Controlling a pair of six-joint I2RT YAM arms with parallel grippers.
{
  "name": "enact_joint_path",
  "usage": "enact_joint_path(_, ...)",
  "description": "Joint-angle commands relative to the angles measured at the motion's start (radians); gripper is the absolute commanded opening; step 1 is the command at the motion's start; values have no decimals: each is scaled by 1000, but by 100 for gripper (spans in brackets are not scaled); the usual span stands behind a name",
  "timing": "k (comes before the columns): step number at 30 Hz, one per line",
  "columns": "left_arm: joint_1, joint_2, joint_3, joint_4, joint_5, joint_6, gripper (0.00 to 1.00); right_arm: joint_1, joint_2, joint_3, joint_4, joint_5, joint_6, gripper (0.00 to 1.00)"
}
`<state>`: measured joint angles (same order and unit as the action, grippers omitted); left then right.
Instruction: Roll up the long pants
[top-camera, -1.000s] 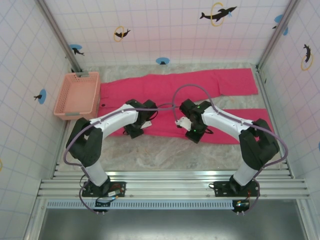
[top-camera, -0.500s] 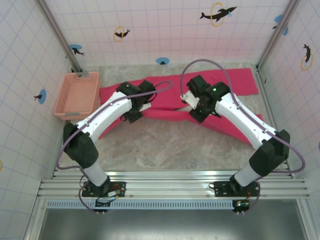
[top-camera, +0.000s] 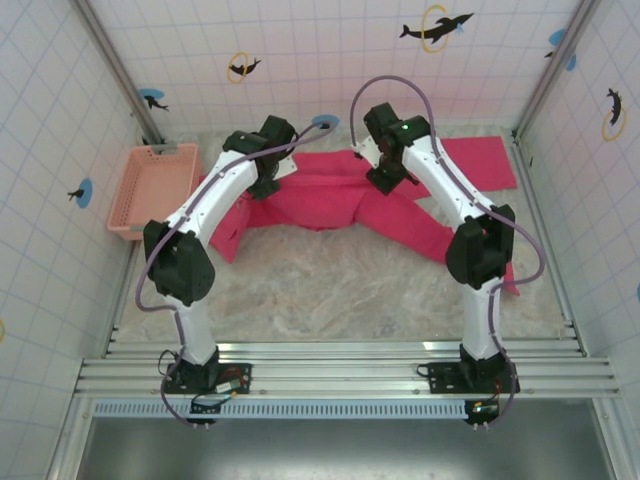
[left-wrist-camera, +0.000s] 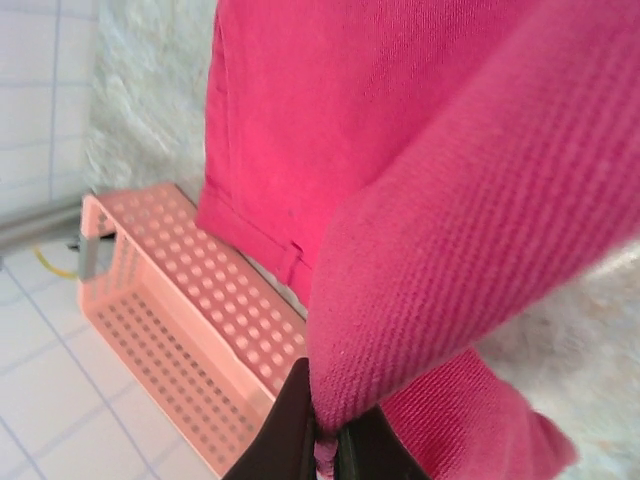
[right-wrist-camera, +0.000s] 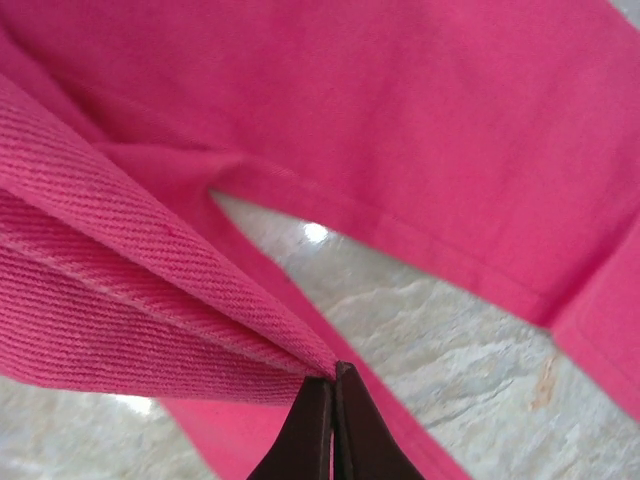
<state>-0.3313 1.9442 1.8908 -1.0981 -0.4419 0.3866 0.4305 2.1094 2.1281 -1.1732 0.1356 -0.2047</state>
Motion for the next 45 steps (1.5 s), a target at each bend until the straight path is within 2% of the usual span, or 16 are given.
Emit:
enact_joint_path(1, 76, 59, 62, 51, -76, 125, 0, -68, 79, 101, -64, 169, -29, 0)
enact_joint_path(10, 149, 265, 262, 78, -22, 138, 0, -69, 372, 460, 9, 193, -49, 0)
enact_joint_path(13, 167, 328, 325, 81, -20, 138, 4, -58, 441, 530, 68, 209, -59, 5)
enact_joint_path(15, 179, 375, 373, 80, -24, 138, 17, -55, 465, 528, 122, 205, -67, 9)
enact_joint_path(16, 186, 397, 391, 85, -19, 135, 29, -55, 479, 528, 149, 204, -67, 9)
enact_joint_path(18, 196, 445, 400, 110, -11, 120, 52, -54, 507, 529, 204, 222, -55, 18)
enact_joint_path(20, 207, 481, 403, 137, -6, 96, 78, -56, 541, 538, 253, 235, -24, 43)
enact_joint_path(22, 213, 527, 419, 153, -17, 85, 97, -56, 573, 570, 282, 240, 5, 58)
enact_joint_path(24, 218, 562, 443, 161, -36, 66, 97, -59, 599, 615, 293, 247, 43, 71)
enact_joint_path(28, 221, 522, 423, 180, -56, 39, 97, -70, 547, 631, 261, 240, 112, 73)
enact_joint_path(34, 238, 300, 306, 211, -79, 20, 97, -94, 383, 575, 136, 219, 123, 74)
enact_joint_path(36, 239, 227, 285, 199, -35, -12, 97, -104, 309, 488, 127, 203, 134, 74)
enact_joint_path(37, 241, 185, 267, 176, 37, -37, 97, -112, 274, 448, 124, 183, 142, 74)
enact_joint_path(39, 226, 100, 178, 150, 136, -73, 98, -131, 212, 370, 107, 164, 180, 74)
enact_joint_path(43, 109, -20, -116, 154, 47, -92, 97, -166, 159, 335, 23, 123, 210, 73)
enact_joint_path(45, 57, -45, -218, 148, 45, -138, 97, -175, 144, 318, -1, 112, 212, 72)
